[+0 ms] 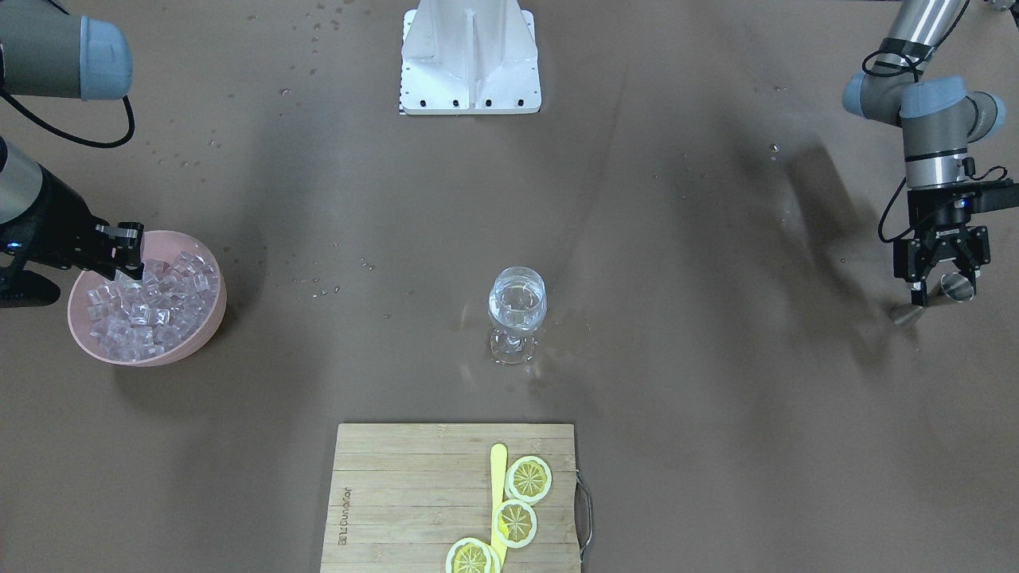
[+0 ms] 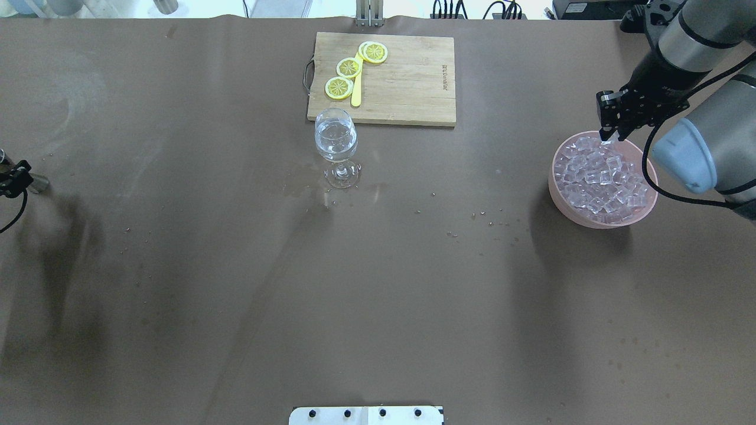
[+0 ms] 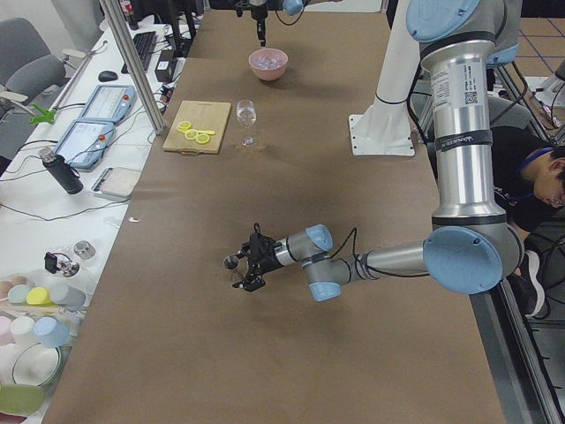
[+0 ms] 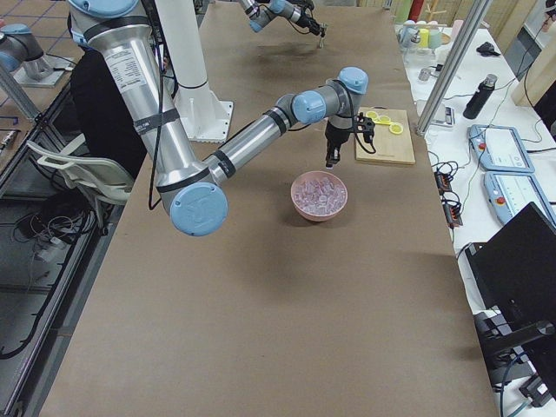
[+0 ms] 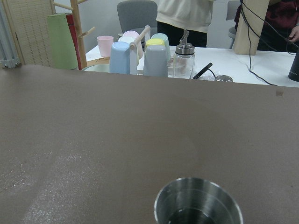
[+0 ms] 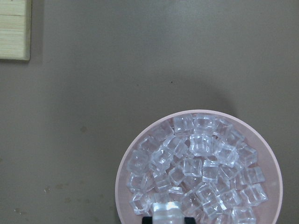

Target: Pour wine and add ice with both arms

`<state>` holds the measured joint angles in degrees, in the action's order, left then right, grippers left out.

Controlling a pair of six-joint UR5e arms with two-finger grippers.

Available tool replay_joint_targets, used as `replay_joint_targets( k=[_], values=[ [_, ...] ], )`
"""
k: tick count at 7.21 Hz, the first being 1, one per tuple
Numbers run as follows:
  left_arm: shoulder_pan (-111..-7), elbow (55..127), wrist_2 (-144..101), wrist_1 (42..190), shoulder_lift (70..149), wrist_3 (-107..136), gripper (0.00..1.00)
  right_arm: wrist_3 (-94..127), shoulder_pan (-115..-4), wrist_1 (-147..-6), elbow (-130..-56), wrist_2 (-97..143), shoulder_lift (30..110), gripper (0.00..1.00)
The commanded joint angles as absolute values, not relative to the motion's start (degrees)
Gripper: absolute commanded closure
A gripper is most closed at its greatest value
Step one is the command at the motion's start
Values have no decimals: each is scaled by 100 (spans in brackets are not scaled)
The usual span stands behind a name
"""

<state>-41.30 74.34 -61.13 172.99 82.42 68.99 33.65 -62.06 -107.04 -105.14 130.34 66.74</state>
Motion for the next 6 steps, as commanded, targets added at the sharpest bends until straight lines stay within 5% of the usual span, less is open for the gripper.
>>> replay_joint_targets(
  k=[1,6],
  values=[
    [-4105,7357,-6047,17288,8358,7152,11,3305,-6249,-10915,-10328,13025,6356,100],
    [-4078,7023,-6056,17288,8648,7277,22,3234,-6416,-10934,-10318,13087,6319,100]
  ],
)
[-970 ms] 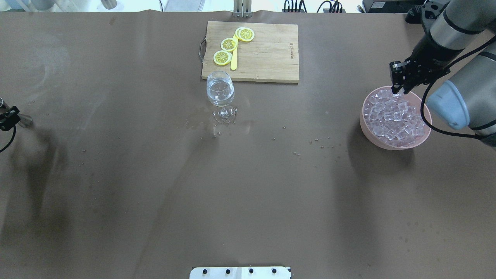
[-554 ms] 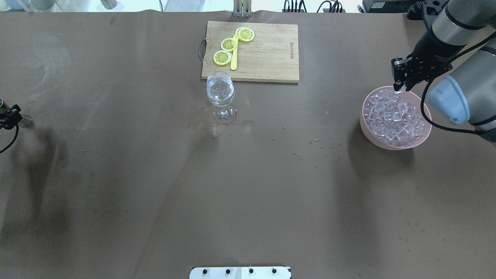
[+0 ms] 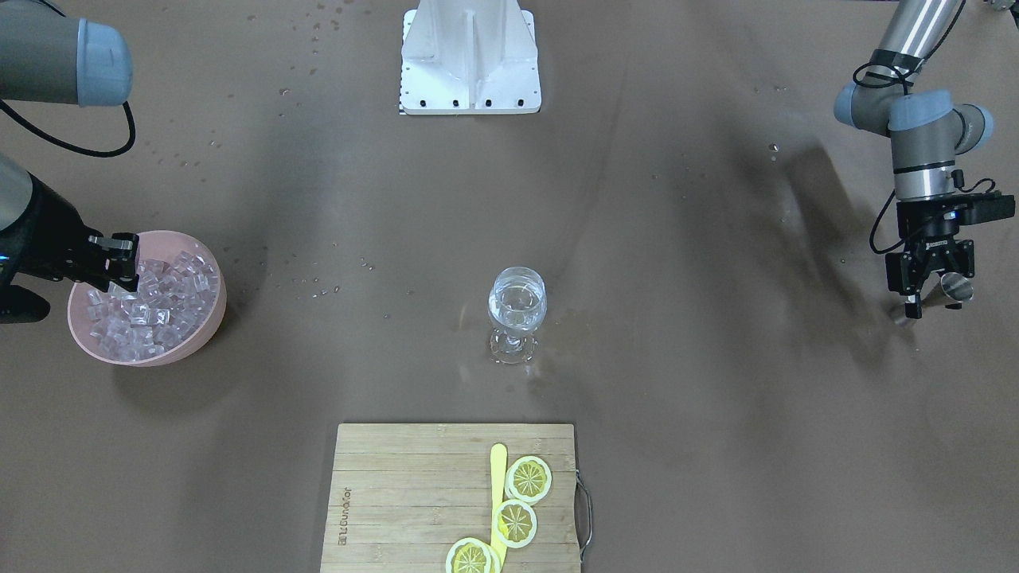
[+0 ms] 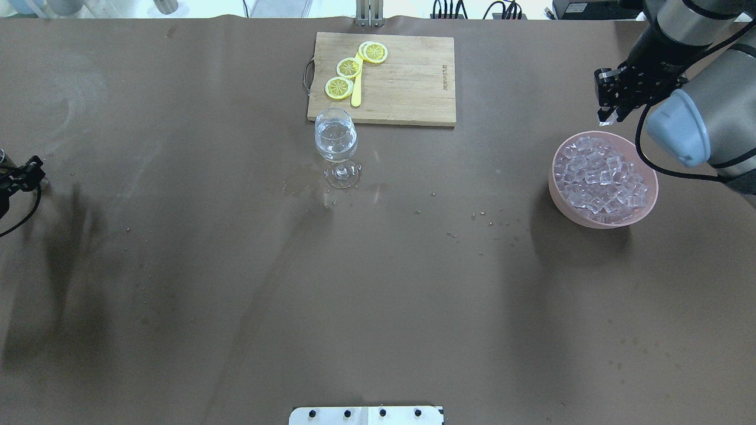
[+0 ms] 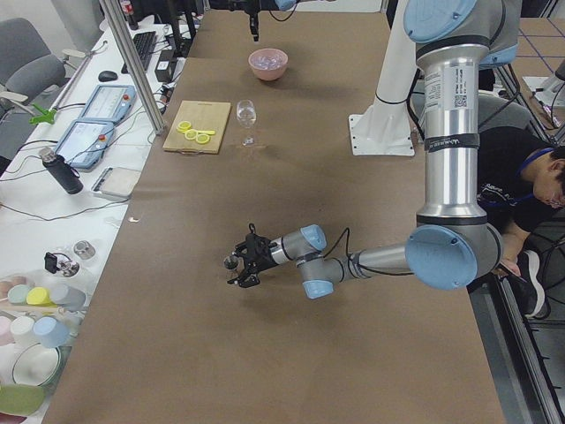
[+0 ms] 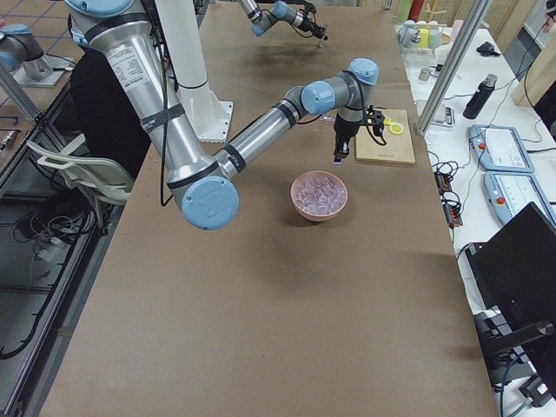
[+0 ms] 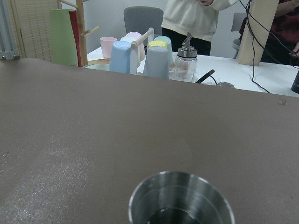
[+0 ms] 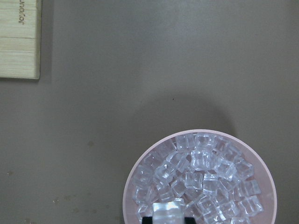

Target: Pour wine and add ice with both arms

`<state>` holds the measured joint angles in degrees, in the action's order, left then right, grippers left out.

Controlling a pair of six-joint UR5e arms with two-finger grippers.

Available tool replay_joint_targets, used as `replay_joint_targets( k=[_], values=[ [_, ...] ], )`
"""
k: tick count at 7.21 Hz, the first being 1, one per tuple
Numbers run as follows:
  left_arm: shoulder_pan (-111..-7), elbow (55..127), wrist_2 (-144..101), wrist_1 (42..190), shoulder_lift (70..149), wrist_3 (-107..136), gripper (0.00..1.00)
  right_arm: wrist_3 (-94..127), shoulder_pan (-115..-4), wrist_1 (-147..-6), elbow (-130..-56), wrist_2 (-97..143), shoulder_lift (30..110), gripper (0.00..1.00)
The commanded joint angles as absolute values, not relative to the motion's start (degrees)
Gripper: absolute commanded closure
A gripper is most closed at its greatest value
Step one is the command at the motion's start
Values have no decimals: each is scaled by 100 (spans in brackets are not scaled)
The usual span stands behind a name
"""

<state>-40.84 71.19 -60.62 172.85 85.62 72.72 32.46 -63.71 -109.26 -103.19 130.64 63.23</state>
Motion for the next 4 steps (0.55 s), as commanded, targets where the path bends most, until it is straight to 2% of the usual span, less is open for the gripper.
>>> replay_joint_targets(
  k=[1,4],
  values=[
    [-4078,7022,-6056,17288,8648,7277,24,3217,-6433,-10968,-10318,13096,6319,100],
    [-4061,6944,-6047,17262,8578,7199,33,3199,-6451,-10969,-10327,13104,6302,100]
  ],
)
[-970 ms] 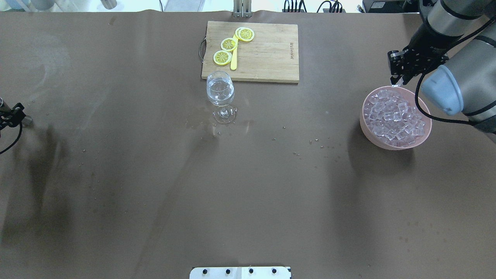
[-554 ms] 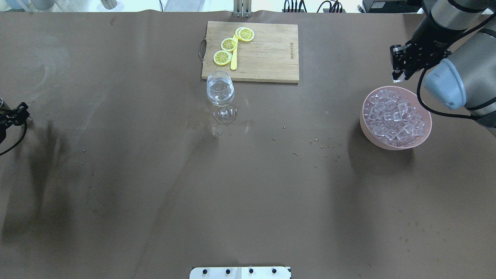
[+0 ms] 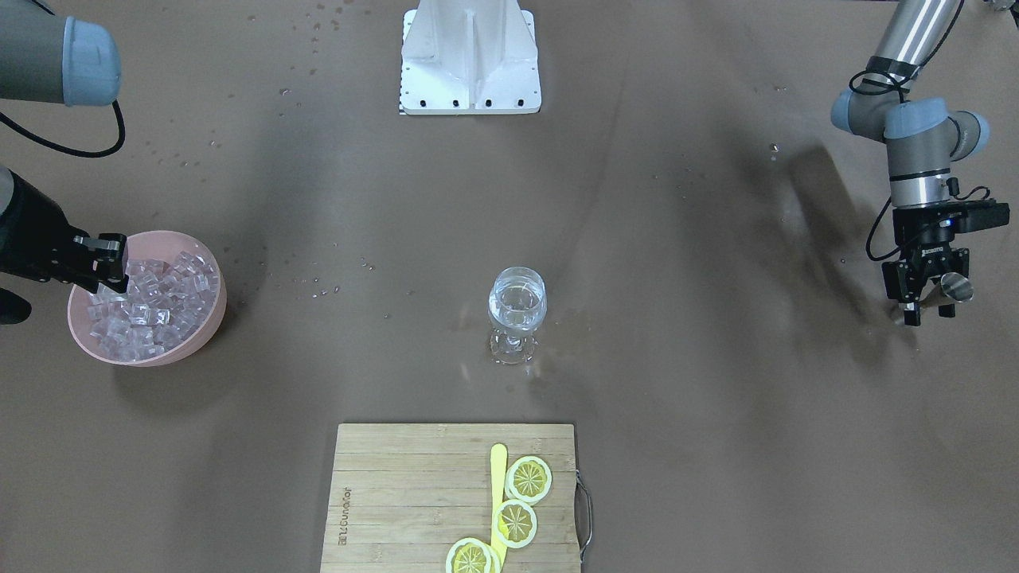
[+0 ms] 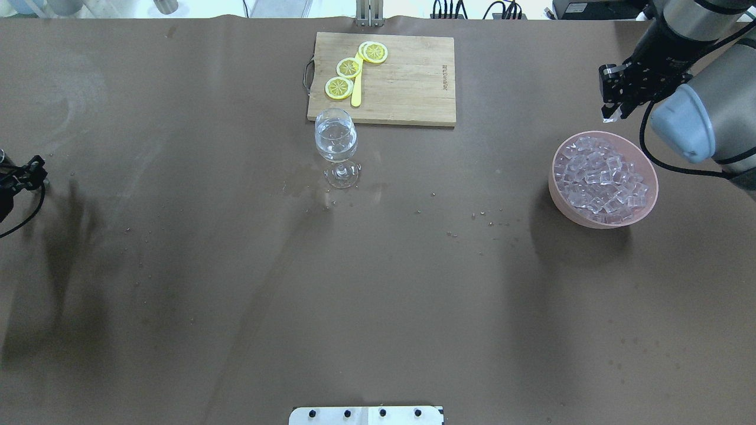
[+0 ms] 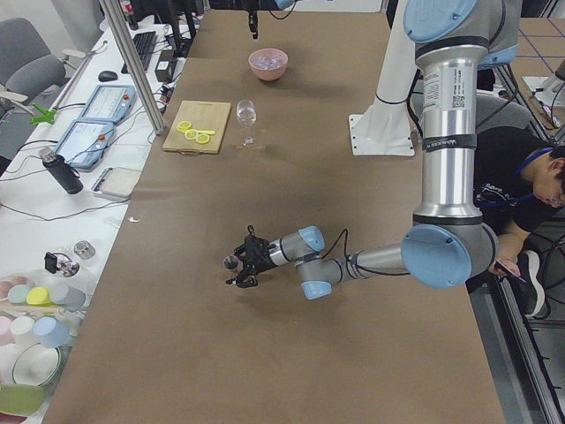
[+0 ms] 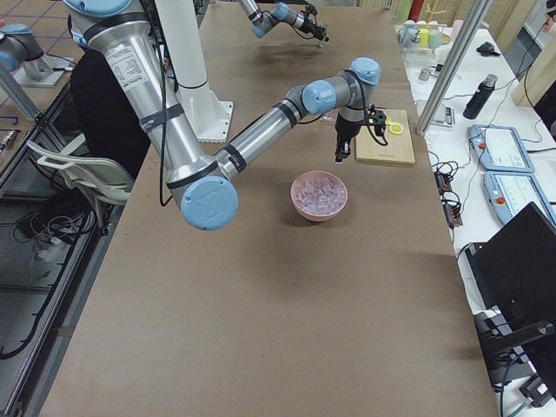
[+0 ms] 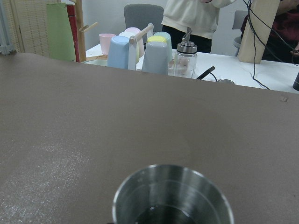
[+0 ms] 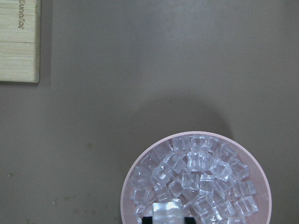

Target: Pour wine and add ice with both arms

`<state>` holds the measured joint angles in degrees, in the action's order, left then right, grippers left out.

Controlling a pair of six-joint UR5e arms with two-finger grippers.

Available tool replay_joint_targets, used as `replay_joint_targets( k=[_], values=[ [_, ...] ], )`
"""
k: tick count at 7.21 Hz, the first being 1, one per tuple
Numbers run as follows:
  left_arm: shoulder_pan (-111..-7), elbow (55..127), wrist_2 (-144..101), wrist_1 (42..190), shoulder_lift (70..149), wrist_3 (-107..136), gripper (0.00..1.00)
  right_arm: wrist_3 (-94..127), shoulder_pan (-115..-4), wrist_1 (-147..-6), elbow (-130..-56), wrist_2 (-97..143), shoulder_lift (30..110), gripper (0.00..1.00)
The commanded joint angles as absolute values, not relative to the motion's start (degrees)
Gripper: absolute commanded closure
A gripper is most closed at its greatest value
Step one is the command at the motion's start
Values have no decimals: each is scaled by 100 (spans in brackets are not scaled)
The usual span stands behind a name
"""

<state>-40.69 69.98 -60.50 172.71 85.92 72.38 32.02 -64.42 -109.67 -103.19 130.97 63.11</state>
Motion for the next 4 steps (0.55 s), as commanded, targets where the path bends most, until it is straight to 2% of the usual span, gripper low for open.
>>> replay_joint_targets(
  k=[1,3,4],
  values=[
    [-4000,6935,-6029,17262,8578,7198,35,3199,-6460,-10969,-10327,13113,6302,100],
    [-3999,6970,-5942,17262,8587,7207,46,3199,-6469,-10969,-10327,13113,6302,100],
    [-3999,6978,-5941,17270,8578,7207,57,3199,-6469,-10969,-10327,13113,6302,100]
  ],
)
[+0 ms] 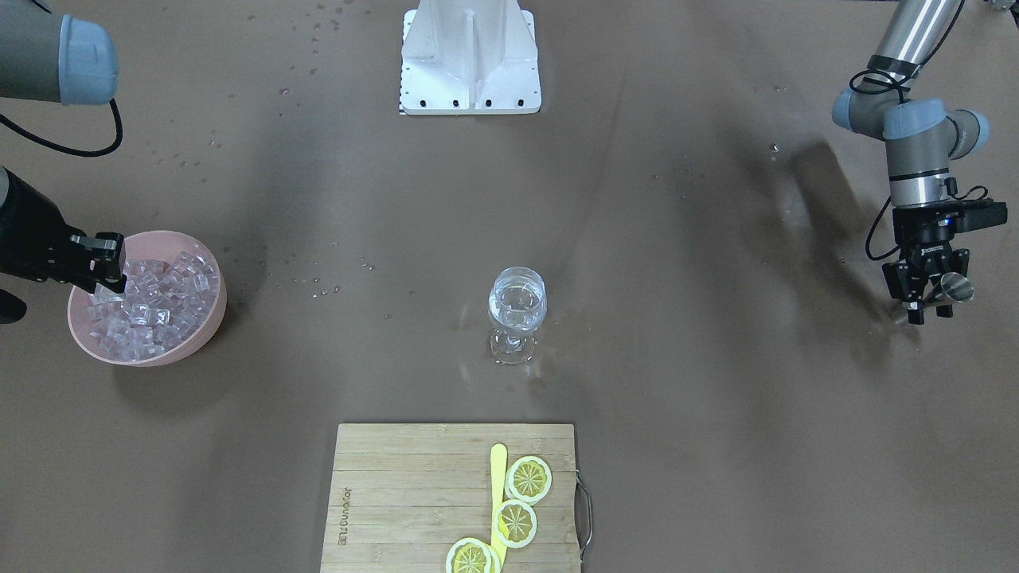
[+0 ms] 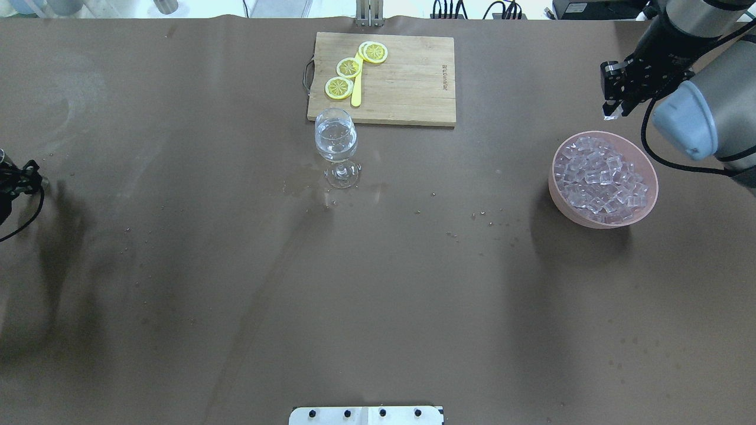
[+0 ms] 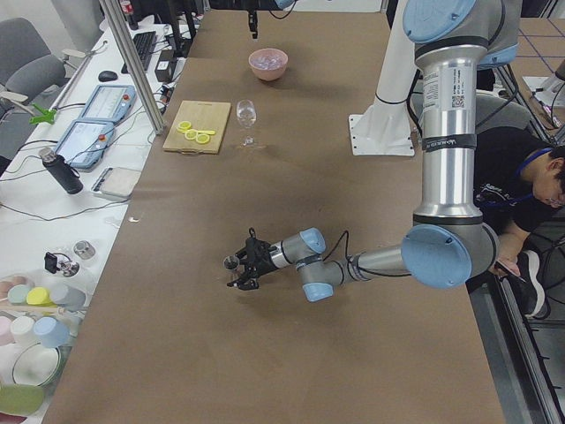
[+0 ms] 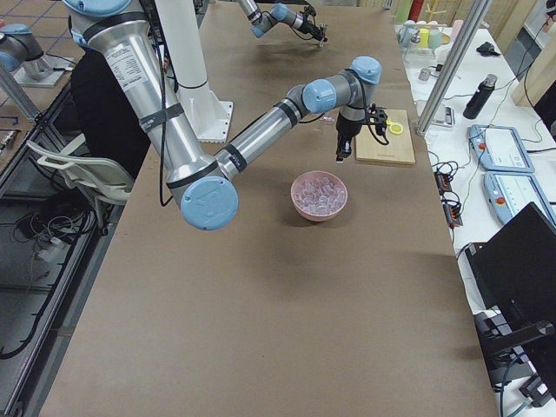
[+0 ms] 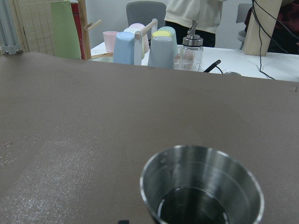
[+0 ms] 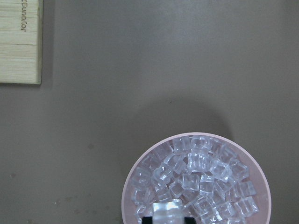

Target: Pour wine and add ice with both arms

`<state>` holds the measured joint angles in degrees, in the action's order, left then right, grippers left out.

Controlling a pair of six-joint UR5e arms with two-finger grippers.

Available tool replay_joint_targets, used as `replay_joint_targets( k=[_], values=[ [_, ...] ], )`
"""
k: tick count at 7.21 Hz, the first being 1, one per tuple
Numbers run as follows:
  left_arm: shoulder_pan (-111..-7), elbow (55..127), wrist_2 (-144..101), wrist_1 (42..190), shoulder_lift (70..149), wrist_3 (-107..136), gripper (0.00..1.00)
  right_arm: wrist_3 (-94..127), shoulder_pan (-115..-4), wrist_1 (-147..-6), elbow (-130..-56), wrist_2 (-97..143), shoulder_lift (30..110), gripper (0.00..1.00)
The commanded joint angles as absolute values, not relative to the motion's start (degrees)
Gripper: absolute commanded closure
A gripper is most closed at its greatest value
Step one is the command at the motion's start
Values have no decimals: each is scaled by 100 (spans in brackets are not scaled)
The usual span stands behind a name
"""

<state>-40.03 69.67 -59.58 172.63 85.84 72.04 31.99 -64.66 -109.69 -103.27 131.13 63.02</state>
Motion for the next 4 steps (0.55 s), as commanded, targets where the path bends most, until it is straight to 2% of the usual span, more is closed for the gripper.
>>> replay_joint_targets(
  k=[1,3,4],
  values=[
    [-3999,6996,-5872,17297,8578,7207,68,3199,-6469,-10969,-10327,13113,6302,100],
    [-3999,7031,-5793,17306,8587,7216,85,3191,-6495,-10969,-10327,13113,6302,100],
    [-3999,7031,-5740,17306,8613,7207,89,3164,-6495,-10969,-10318,13105,6293,100]
  ],
)
